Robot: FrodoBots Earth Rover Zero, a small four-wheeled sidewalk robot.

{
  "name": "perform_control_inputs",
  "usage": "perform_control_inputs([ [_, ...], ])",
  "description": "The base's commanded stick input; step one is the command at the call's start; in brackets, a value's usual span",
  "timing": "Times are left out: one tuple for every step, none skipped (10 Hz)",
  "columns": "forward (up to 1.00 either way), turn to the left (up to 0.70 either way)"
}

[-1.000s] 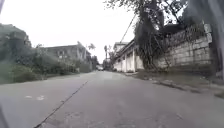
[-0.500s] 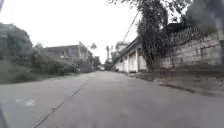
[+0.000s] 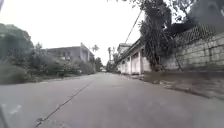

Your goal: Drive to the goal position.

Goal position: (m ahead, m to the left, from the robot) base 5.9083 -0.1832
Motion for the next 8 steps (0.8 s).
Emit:
perform_control_inputs([
  [0.70, -0.28],
  [0.70, -0.28],
  [0.70, -0.28],
  [0.70, -0.28],
  [0.70, -0.28],
  [0.70, -0.28],
  [0.70, -0.28],
  [0.70, -0.28],
])
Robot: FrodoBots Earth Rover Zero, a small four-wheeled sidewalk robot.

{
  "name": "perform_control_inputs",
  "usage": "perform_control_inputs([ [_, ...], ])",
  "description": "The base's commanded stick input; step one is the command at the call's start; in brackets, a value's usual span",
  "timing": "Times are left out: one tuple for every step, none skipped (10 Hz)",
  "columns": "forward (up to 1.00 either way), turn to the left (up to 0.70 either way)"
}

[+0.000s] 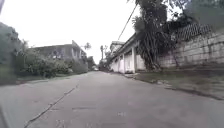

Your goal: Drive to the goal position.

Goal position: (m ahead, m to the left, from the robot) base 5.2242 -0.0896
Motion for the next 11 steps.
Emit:
perform_control_inputs([
  [0.70, -0.28],
  [0.70, -0.28],
  [0.70, -0.28],
  [0.70, -0.02],
  [0.70, 0.05],
  [0.70, 0.06],
  [0.70, 0.07],
  [0.70, 0.07],
  [0.70, 0.07],
  [0.70, 0.07],
  [0.70, 0.07],
])
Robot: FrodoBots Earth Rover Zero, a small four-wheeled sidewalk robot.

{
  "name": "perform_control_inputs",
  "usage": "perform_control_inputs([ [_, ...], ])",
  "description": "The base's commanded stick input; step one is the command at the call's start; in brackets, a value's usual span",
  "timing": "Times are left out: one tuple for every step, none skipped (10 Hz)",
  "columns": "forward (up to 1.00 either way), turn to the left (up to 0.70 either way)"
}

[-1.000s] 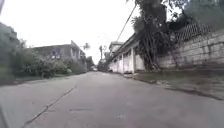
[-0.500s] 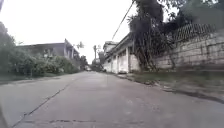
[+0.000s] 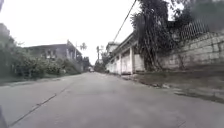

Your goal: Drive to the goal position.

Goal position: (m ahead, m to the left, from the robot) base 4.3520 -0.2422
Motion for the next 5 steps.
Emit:
perform_control_inputs([
  [0.70, 0.07],
  [0.70, 0.07],
  [0.70, 0.07],
  [0.70, 0.07],
  [0.70, 0.07],
])
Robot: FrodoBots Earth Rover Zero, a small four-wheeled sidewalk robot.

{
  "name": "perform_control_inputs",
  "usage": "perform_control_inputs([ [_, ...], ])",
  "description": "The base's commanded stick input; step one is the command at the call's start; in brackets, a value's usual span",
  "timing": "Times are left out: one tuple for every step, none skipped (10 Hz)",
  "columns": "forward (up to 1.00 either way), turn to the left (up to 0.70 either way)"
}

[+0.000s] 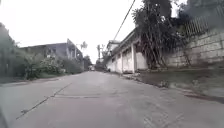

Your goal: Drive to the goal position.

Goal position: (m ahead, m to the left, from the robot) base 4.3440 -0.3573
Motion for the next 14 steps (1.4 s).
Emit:
perform_control_inputs([
  [0.70, 0.07],
  [0.70, 0.07],
  [0.70, 0.07],
  [0.70, 0.07],
  [0.70, 0.07],
  [0.70, 0.07],
  [0.70, 0.07],
  [0.70, 0.07],
  [0.70, 0.07],
  [0.70, 0.07],
  [0.70, -0.02],
  [0.70, -0.12],
  [0.70, -0.22],
  [0.70, -0.27],
])
